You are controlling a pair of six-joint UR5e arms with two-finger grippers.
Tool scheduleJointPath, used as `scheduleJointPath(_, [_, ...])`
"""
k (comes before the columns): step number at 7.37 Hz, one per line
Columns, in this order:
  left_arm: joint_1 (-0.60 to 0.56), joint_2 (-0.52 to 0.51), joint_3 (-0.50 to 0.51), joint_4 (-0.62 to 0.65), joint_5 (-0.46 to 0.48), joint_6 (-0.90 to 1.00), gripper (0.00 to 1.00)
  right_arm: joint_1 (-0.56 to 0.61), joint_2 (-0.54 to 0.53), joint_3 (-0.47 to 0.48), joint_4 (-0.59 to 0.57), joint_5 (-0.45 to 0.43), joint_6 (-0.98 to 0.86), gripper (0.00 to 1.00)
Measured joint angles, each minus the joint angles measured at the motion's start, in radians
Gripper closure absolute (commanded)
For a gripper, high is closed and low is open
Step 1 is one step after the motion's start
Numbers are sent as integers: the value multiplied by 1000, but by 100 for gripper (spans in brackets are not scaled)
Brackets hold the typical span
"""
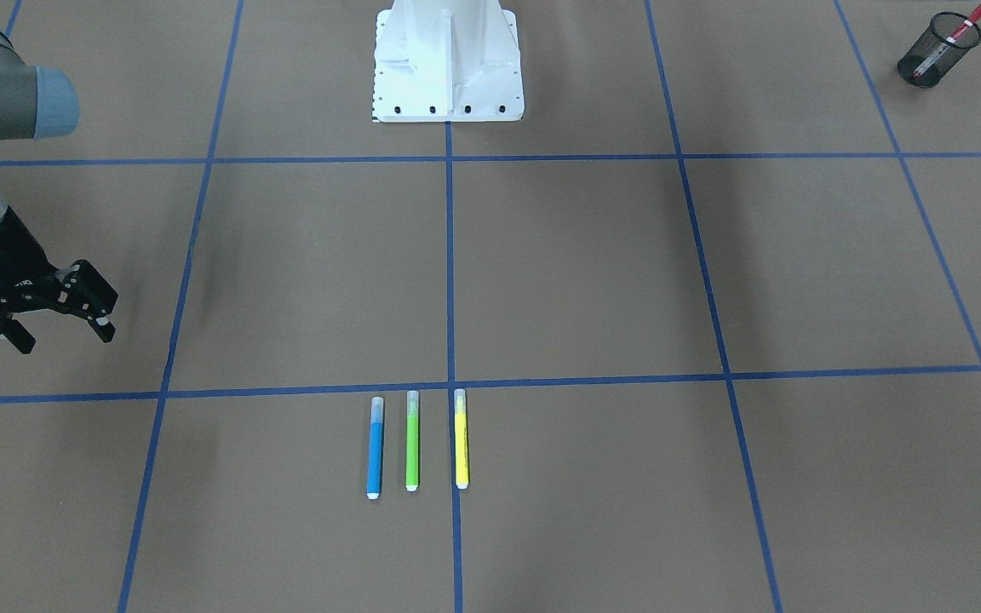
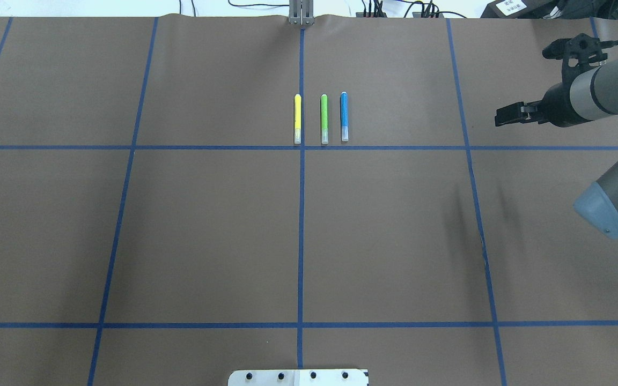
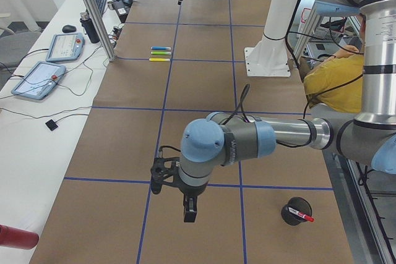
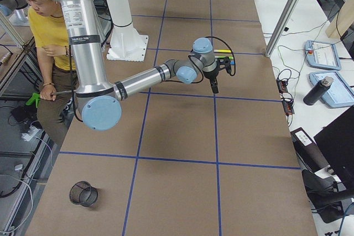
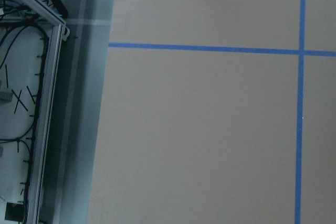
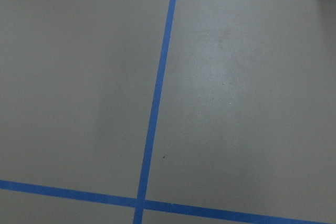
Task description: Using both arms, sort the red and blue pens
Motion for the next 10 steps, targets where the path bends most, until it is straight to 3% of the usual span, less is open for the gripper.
scheduleJointPath(1, [73,-35,-1,-12,-17,-91,0,-2,32,16,-63,17,32,0])
scheduleJointPath(4, [240,-119,5,-30,-26,-247,0,-53,235,60,-410,19,78,0])
scheduleJointPath(6, [307,-129,23,-86,-25,-283,0,-141,343,29,-492,-10,153,0])
scheduleJointPath(10, [338,-120,31,-147,-27,-289,0,-232,588,-262,-494,-66,227,0])
